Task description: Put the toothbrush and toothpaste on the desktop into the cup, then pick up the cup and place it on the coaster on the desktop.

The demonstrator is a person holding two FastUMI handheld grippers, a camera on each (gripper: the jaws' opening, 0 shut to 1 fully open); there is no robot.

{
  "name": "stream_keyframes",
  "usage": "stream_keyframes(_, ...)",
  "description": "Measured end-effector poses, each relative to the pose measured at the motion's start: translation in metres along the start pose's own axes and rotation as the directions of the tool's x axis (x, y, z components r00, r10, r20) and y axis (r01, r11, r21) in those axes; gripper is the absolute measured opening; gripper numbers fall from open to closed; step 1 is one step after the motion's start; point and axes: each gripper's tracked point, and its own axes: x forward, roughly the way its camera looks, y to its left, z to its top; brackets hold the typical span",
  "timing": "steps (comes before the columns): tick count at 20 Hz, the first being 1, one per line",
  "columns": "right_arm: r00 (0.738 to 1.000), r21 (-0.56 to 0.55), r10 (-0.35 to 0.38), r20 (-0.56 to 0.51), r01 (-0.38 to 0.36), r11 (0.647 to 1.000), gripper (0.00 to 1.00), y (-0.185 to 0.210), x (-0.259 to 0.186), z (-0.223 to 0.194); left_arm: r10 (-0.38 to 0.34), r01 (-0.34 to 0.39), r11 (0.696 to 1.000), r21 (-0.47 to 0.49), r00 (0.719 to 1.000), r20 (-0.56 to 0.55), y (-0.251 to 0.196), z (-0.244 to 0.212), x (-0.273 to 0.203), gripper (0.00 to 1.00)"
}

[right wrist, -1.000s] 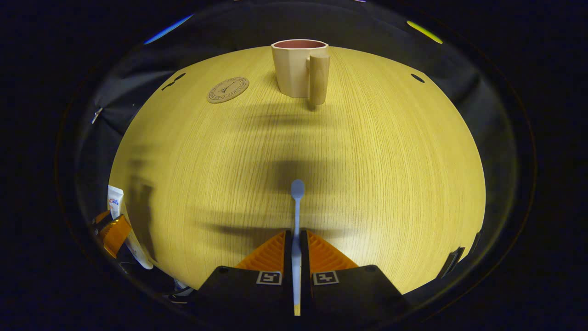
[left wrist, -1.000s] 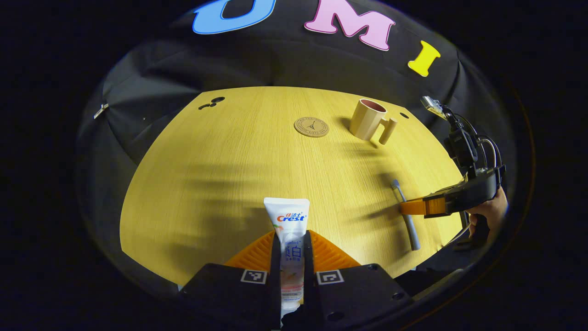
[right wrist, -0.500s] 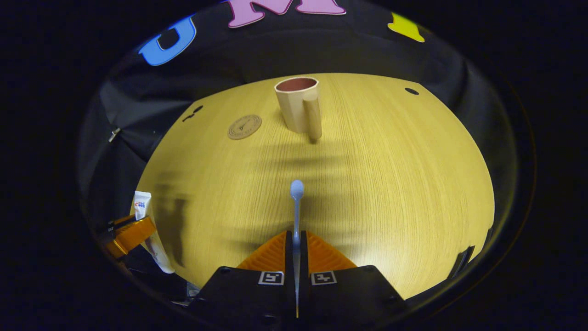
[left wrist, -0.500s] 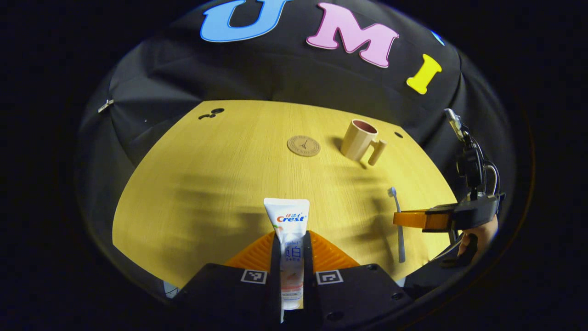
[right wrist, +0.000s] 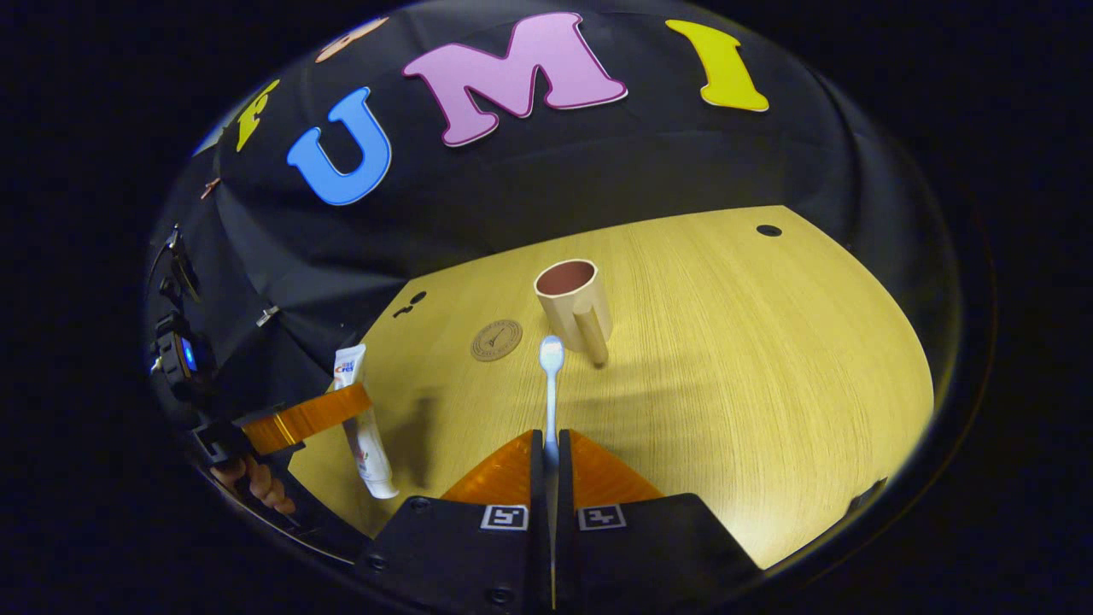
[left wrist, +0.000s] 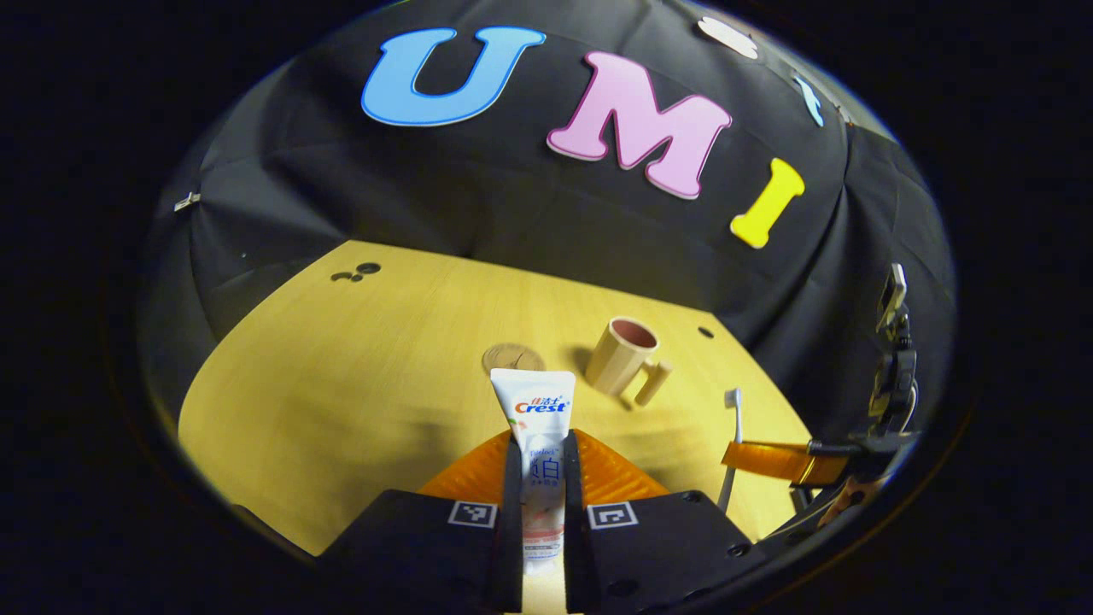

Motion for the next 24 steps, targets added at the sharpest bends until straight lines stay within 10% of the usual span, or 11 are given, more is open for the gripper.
stream_keyframes(18,0.996,0.001,0.058,0.075,-0.058,0.998,0.06,-0.043,0.008,0.023,-0.215,0.211,0.976,0.060,0.857,0.468,-0.113,0.142,0.156,0.24)
stream_keyframes(24,0.994,0.014,0.066,0.086,-0.067,0.998,0.07,-0.057,0.014,0.036,-0.150,0.179,0.984,-0.026,0.888,0.435,-0.103,0.120,0.211,0.24)
